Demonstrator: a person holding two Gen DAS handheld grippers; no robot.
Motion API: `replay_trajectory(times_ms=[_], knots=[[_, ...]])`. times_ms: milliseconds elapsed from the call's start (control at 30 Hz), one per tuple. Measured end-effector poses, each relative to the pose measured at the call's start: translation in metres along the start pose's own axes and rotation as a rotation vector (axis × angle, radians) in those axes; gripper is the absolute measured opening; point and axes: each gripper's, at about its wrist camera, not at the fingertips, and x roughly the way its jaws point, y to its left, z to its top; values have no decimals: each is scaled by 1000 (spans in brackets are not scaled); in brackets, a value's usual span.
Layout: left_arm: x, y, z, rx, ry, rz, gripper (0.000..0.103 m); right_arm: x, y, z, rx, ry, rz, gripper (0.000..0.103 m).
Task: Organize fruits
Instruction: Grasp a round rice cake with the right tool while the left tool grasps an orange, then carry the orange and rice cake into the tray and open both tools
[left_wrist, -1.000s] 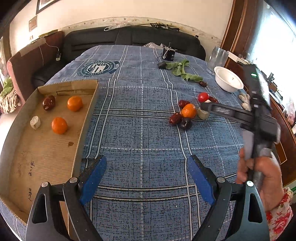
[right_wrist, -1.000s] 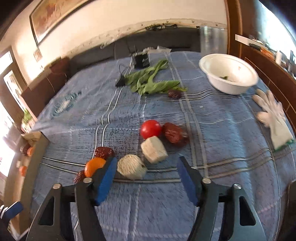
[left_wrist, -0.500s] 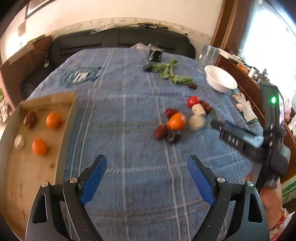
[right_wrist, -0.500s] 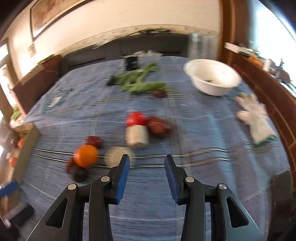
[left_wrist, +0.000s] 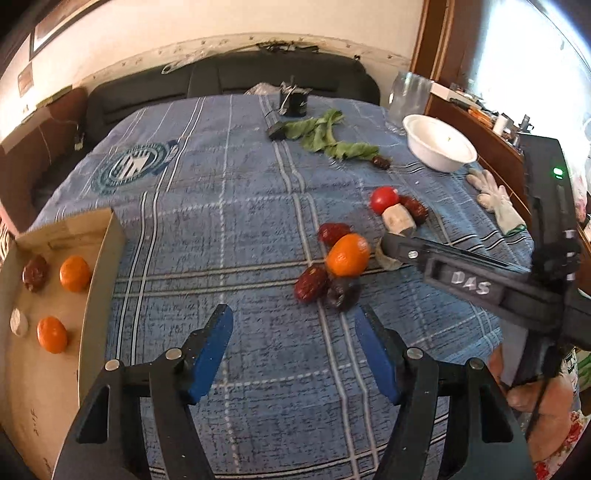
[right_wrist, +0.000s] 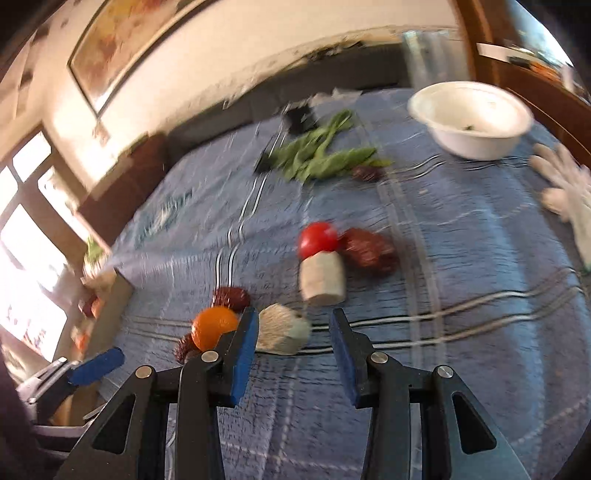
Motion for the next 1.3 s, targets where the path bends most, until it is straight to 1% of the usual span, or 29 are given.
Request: replay_trajectory(times_ms=[33, 100, 133, 167, 233, 300, 333, 500, 667, 700, 767, 800, 833, 867, 1000, 1133, 1233, 1300], knots=[[0, 1, -1, -6, 4, -2, 68, 2, 4, 0, -17, 3, -2, 44], [1, 4, -2, -15, 9, -5, 68, 7, 12, 1, -54, 9, -35, 44], [1, 4, -2, -18, 11, -8, 68, 5, 13, -1, -60, 9, -44, 41], [1, 4, 0, -18, 13, -13, 68, 3, 12, -1, -61, 6, -51, 40], [2, 1, 4, -17, 15, -25, 68, 0, 6, -1, -52, -5, -101, 40], [1, -5, 11, -1, 9, -36, 68, -7, -3, -2, -31, -26, -146, 40], [2, -9, 15, 12, 5, -38, 68, -12, -9, -2, -16, -33, -156, 40], [21, -32, 36, 95, 0, -30, 68, -27, -37, -5, 69, -45, -155, 40], [52, -45, 44, 137, 45, -26, 67, -25, -41, -4, 89, -30, -146, 40], [56, -47, 44, 146, 49, -21, 64, -25, -40, -5, 86, -28, -144, 40], [64, -51, 42, 169, 66, -14, 51, -23, -37, -6, 78, -25, -143, 40], [68, -52, 39, 176, 73, -3, 38, -22, -36, -6, 75, -24, -143, 40], [68, -53, 38, 184, 57, 13, 32, -22, -35, -6, 73, -24, -142, 40], [67, -53, 37, 185, 51, 13, 29, -22, -35, -6, 73, -25, -141, 40], [58, -45, 37, 127, 42, 0, 28, -25, -35, -6, 73, -44, -137, 40], [29, -33, 34, 57, 7, -48, 29, -31, -30, -5, 64, -74, -116, 40], [-1, -15, 24, -13, -22, -89, 29, -40, -22, -6, 49, -113, -68, 40], [-21, 1, 14, -62, -38, -105, 29, -48, -12, -7, 16, -149, -55, 40]])
